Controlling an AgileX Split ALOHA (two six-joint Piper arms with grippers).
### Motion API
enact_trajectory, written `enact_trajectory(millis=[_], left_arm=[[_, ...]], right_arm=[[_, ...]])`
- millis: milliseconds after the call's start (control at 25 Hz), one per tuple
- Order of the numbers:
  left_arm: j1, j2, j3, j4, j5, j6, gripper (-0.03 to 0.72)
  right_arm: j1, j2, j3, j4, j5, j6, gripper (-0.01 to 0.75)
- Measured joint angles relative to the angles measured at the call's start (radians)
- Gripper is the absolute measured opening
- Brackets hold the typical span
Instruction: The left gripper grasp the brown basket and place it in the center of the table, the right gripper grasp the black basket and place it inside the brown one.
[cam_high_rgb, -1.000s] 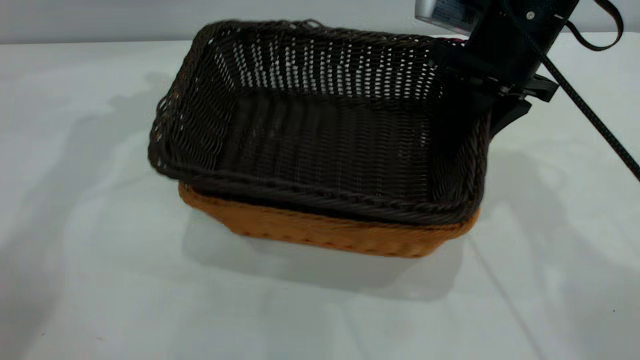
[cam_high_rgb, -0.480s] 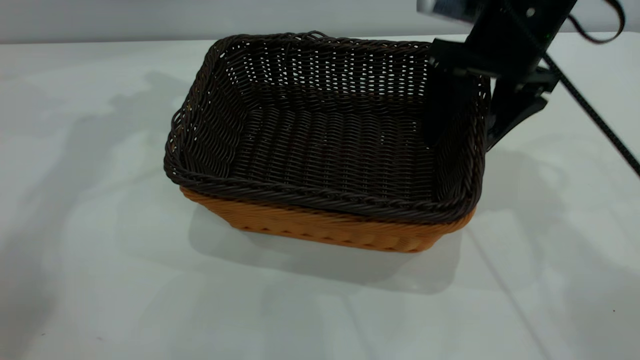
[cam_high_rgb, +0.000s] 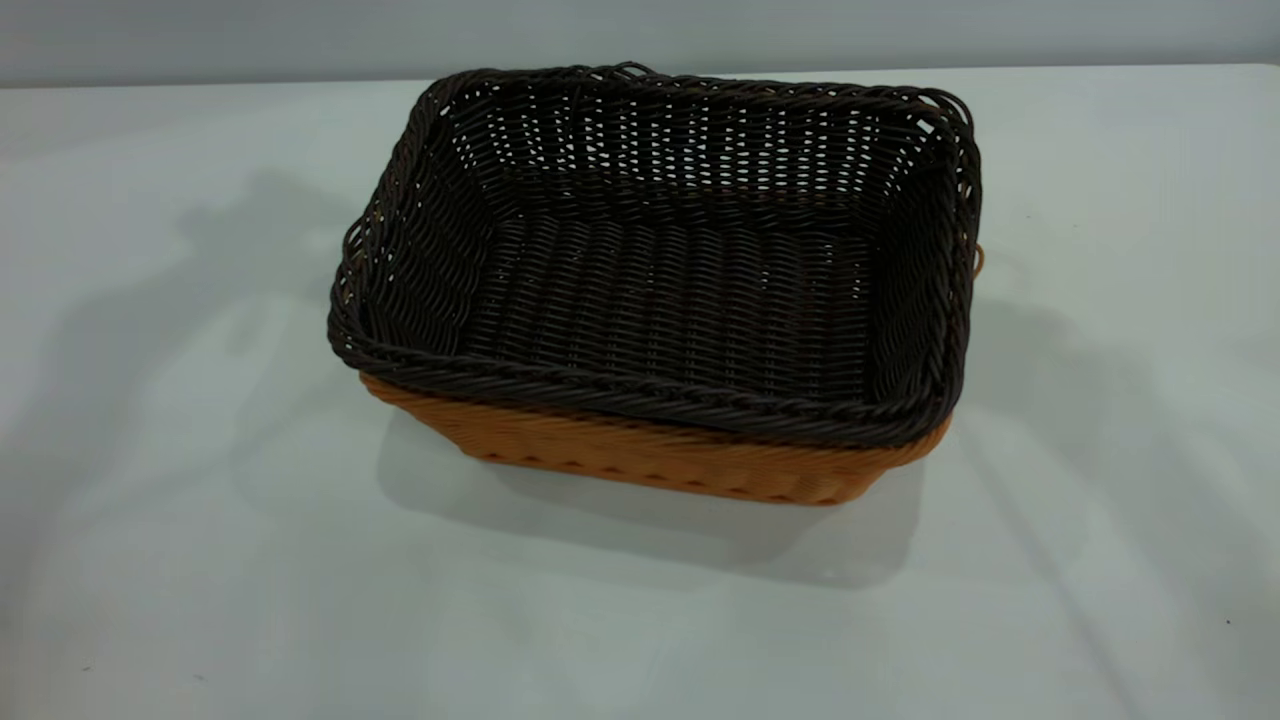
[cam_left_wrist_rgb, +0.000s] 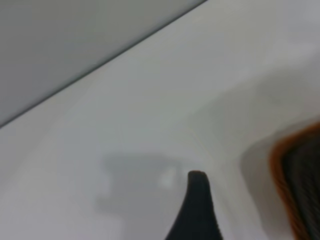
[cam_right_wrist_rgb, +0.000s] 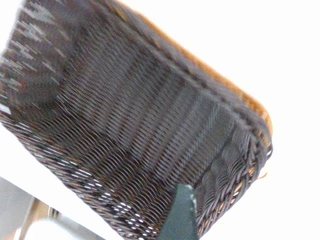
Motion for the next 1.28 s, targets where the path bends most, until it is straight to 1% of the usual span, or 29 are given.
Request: enact_trajectory(millis=[120,240,400,560,680,800,960,1280], left_arm=[[0.0,-0.117,0.0,0.001,0.093,-0.014,0.544],[0.0,-0.216,0.0,0.0,0.198,-0.095,0.544],[0.0,-0.324,0.0,-0.001,0.198,-0.224,0.544],[0.0,-0.449,0.069,0.0,0.198,-0.315,0.544],[0.0,-0.561,0.184,0.0,0.198,-0.338,0.544],[0.0,-0.674,0.348,0.001,0.198,-0.341,0.544],[0.0,-0.826,0.56,0.003,0.198,-0.34,0.544],[0.0,-1.131,0.894,0.036,0.198,-0.34,0.544]], right_arm=[[0.0,-0.189,0.0,0.001,0.029,0.002,0.593],[0.0,-0.361,0.01,0.009,0.059,0.002,0.59],[0.0,-0.61,0.119,0.021,0.082,0.002,0.59],[0.0,-0.861,0.303,0.023,0.048,0.005,0.59],[0.0,-1.052,0.444,0.023,0.045,0.025,0.59],[0.0,-1.217,0.577,0.019,0.046,0.031,0.59],[0.0,-1.396,0.687,-0.007,0.063,0.055,0.59],[0.0,-1.52,0.89,-0.075,0.105,0.032,0.59]])
